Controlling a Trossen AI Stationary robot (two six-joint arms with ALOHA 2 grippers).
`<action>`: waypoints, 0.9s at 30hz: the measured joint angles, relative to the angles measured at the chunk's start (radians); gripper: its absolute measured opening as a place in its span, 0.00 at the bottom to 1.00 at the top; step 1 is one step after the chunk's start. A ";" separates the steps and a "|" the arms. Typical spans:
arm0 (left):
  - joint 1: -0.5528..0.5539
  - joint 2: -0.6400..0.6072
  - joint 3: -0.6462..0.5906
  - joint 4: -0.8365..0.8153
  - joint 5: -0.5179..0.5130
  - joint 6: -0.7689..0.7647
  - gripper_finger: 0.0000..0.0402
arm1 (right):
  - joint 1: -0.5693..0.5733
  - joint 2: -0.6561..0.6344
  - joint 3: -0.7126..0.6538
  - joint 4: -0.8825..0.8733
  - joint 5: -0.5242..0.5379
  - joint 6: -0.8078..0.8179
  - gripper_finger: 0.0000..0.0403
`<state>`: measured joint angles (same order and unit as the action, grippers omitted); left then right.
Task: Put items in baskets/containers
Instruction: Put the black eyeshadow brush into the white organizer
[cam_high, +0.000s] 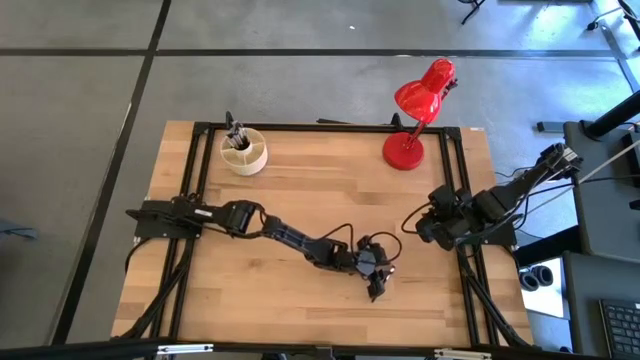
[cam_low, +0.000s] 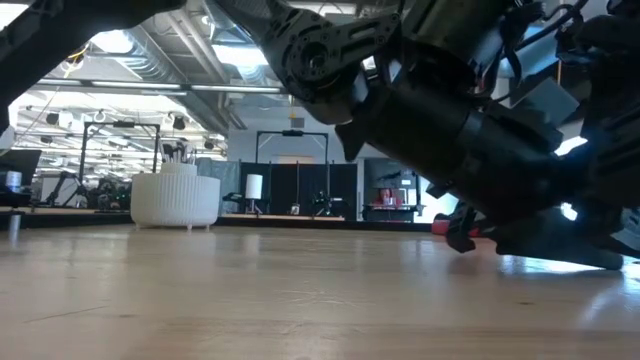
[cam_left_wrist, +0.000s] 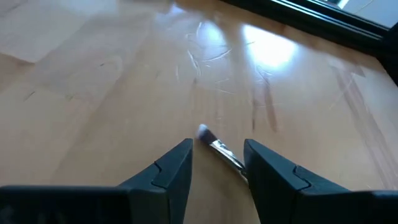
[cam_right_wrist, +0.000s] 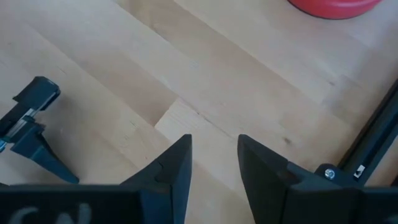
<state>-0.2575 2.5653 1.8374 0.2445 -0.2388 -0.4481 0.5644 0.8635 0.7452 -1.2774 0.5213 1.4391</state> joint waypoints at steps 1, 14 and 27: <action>-0.001 0.000 0.000 0.005 0.000 0.004 0.35 | 0.000 0.000 0.000 0.000 -0.001 0.000 0.32; -0.041 0.004 0.005 -0.091 -0.078 0.062 0.35 | 0.000 0.000 0.000 0.001 -0.019 0.001 0.32; -0.057 -0.071 -0.001 -0.331 -0.154 0.121 0.35 | 0.000 0.000 0.000 0.000 -0.019 -0.008 0.32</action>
<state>-0.3141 2.4945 1.8368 -0.0869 -0.3928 -0.3272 0.5643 0.8635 0.7456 -1.2778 0.5018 1.4307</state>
